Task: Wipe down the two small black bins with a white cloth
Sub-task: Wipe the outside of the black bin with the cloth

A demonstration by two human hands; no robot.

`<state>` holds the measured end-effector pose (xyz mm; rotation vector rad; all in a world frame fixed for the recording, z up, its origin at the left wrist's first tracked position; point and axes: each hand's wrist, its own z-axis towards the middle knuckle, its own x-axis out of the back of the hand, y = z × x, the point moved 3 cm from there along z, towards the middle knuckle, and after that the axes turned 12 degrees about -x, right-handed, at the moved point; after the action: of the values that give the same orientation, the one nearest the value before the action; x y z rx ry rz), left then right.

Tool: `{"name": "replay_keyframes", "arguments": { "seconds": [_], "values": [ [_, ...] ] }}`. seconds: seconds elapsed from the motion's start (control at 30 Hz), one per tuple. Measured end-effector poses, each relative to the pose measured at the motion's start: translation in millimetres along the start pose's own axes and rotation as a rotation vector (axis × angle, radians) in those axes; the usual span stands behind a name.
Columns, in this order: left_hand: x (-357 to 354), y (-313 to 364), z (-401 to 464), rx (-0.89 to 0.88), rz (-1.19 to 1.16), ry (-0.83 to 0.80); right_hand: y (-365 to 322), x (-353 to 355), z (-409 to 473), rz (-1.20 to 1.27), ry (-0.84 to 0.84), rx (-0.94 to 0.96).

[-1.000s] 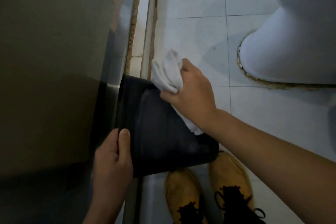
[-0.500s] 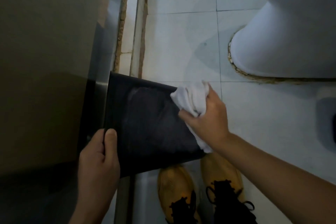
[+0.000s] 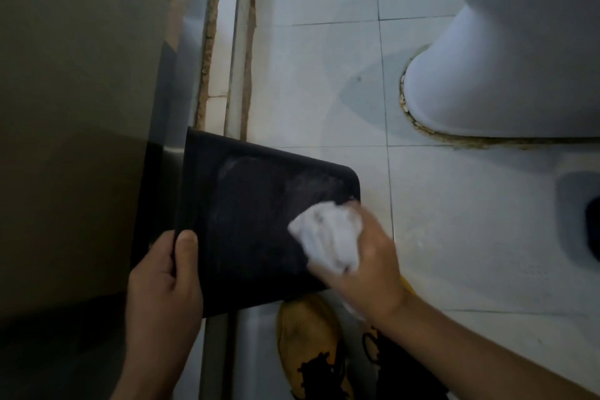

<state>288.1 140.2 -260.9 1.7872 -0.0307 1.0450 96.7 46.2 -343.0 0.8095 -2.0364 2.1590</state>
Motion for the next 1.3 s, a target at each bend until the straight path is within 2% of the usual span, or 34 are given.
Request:
{"name": "replay_keyframes", "arguments": {
  "seconds": [0.07, 0.2, 0.27, 0.37, 0.43, 0.53, 0.67, 0.73, 0.8, 0.93, 1.07, 1.2, 1.23, 1.3],
  "values": [
    [0.6, -1.3, -0.5, 0.005, -0.006, -0.001, 8.5, 10.7, 22.6, -0.039, 0.094, -0.143],
    [0.0, -0.1, 1.2, -0.024, 0.007, 0.006, 14.4, 29.1, 62.1, -0.185, 0.123, -0.288],
    [-0.9, -0.2, 1.7, -0.010, 0.003, 0.002, 11.5, 40.3, 73.1, -0.141, 0.152, -0.414],
    [-2.5, 1.2, 0.8, 0.001, -0.013, 0.003, -4.1, 54.2, 74.4, 0.084, 0.130, -0.570],
    [-1.8, 0.5, 0.9, 0.008, -0.026, 0.013, -21.8, 58.8, 71.8, 0.299, 0.016, -0.634],
    [-1.3, -1.4, 2.0, 0.014, -0.041, 0.016, -53.1, 56.1, 66.7, 0.521, -0.285, -0.685],
    [-0.5, 0.6, 2.3, -0.048, -0.010, 0.030, -82.9, 40.1, 59.9, 0.637, -0.723, -0.664],
    [-0.5, 0.8, 2.7, -0.054, 0.000, 0.034, -79.8, 28.6, 58.6, 0.643, -0.847, -0.716],
    [-0.5, 0.8, 3.1, -0.059, 0.000, 0.031, -64.1, 16.3, 62.6, 0.487, -0.765, -0.749],
    [0.4, -1.9, 2.9, -0.061, -0.029, 0.034, -38.0, 11.7, 70.1, -0.048, -0.338, -0.658],
    [-0.8, -5.8, 1.5, -0.041, -0.038, 0.035, -38.0, 10.2, 55.2, -0.059, -0.110, -0.550],
    [-1.0, -4.1, 2.0, -0.054, -0.031, 0.035, -45.9, -4.9, 36.9, -0.365, -0.002, -0.255],
    [-1.2, -4.2, 1.4, -0.045, -0.036, 0.032, -47.9, -7.4, 32.7, -0.435, -0.033, -0.228],
    [-1.4, -5.1, 0.8, -0.032, -0.044, 0.030, -48.5, -13.8, 23.2, -0.521, -0.203, -0.270]
  ]
}}
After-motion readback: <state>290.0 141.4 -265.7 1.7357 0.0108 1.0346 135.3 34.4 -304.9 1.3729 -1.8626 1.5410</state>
